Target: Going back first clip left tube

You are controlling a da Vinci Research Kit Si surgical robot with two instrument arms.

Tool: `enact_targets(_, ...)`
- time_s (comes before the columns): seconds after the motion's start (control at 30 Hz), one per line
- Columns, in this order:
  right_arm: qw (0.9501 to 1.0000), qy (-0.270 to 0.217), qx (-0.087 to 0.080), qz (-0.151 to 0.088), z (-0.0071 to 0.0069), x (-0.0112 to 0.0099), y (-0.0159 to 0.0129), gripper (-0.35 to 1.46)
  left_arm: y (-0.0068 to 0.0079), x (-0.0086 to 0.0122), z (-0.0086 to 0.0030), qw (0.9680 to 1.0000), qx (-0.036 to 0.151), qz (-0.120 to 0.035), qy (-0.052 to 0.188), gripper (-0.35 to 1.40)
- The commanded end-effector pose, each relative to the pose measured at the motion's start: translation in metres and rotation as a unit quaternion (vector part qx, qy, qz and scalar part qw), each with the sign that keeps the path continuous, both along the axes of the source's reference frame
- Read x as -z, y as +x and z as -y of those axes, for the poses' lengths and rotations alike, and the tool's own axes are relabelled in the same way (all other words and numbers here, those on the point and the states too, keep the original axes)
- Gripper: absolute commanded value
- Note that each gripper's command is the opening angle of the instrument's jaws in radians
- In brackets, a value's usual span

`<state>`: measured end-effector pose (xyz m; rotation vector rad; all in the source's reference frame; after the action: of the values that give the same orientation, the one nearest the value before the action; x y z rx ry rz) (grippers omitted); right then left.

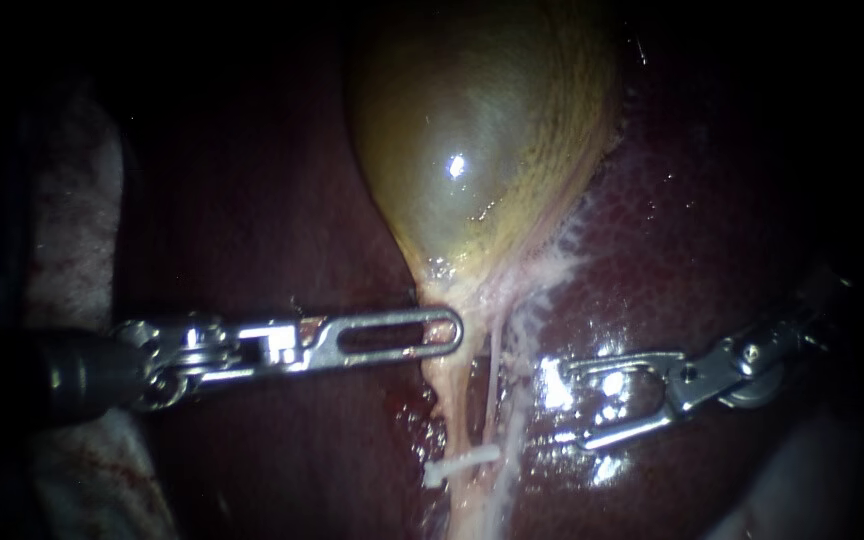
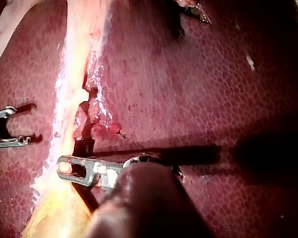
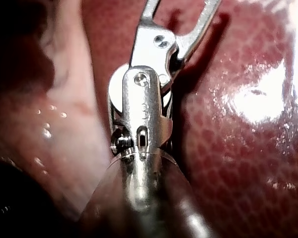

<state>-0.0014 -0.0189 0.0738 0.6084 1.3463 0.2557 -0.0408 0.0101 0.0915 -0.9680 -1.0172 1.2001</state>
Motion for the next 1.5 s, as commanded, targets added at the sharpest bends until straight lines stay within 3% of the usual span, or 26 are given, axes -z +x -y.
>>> enact_targets(0.03,1.0000,0.000,0.000,0.000,0.0000,0.0000,0.0000,0.50,0.0000,-0.0001,0.0000,1.0000,0.000,0.000,-0.001,-0.35)
enact_targets(0.43,1.0000,0.000,0.000,0.000,0.0000,0.0000,0.0000,0.51,-0.0004,-0.0023,0.0003,1.0000,0.000,0.000,-0.006,-0.35)
enact_targets(0.9,1.0000,0.000,-0.001,0.000,0.0000,-0.0001,0.0000,0.51,-0.0025,-0.0057,0.0010,0.9998,-0.004,-0.010,-0.017,-0.35)
enact_targets(1.5,1.0000,0.000,-0.001,0.000,0.0000,-0.0001,0.0000,0.51,-0.0026,-0.0068,0.0009,0.9998,-0.004,-0.009,-0.019,-0.35)
